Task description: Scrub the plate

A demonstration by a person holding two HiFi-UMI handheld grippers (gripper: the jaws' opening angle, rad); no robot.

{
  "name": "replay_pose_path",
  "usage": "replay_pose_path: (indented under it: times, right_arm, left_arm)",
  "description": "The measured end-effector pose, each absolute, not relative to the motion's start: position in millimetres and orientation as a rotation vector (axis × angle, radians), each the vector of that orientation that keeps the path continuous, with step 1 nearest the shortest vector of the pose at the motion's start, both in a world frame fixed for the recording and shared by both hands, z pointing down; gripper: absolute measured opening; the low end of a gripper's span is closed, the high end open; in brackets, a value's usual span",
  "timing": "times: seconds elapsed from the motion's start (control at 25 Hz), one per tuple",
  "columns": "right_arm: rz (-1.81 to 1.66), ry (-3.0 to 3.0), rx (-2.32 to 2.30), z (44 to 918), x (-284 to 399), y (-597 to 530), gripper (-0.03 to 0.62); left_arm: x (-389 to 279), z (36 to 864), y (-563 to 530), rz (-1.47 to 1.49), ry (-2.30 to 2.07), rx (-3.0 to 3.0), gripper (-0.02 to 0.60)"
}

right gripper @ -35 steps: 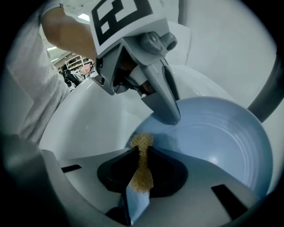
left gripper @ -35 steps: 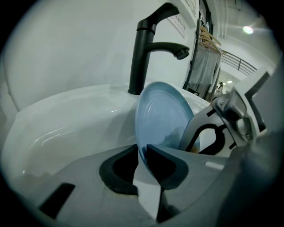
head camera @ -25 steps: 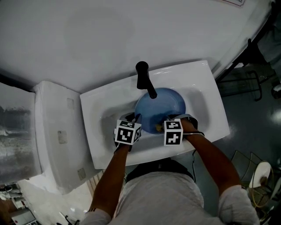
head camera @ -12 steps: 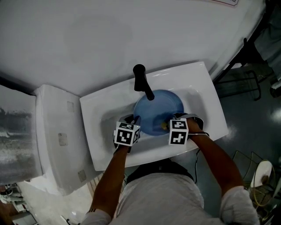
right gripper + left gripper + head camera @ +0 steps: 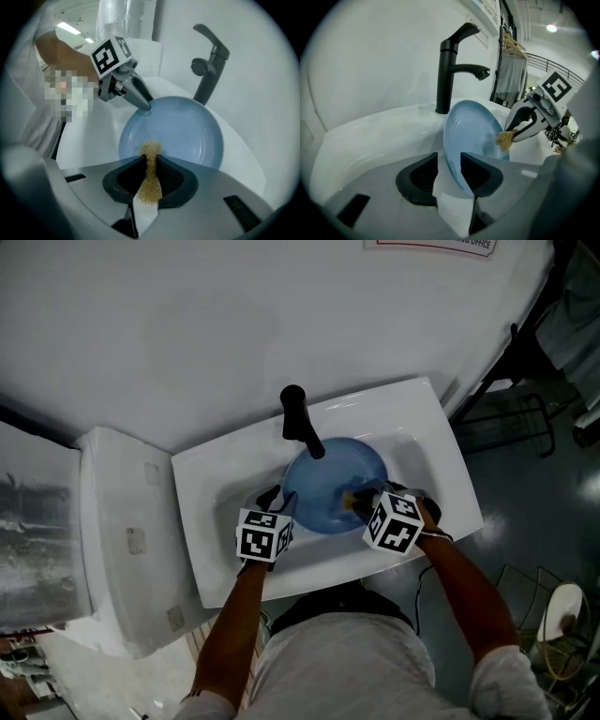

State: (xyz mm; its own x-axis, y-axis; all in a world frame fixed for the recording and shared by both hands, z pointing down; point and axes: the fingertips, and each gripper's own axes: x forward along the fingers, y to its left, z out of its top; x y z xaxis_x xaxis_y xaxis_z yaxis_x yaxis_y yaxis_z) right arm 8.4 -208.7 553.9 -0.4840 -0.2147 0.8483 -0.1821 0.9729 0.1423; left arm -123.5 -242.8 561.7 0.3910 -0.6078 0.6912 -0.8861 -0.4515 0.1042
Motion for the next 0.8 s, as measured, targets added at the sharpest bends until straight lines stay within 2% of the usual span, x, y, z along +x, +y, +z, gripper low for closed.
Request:
replay_pose_path:
  times: [0.6, 0.8]
  right_arm:
    - [0.168, -2.669, 0.769, 391.9, 11.6, -217.6, 0.063]
    - [0.177, -2.888, 0.843, 328.6, 11.4, -210.2, 0.063]
  left_arm:
    - [-119.2, 412.4, -220.4, 0.343, -1.452, 2.436, 0.147]
    - [-107.7, 353.3, -210.4, 0.151, -1.461, 2.563, 0.099]
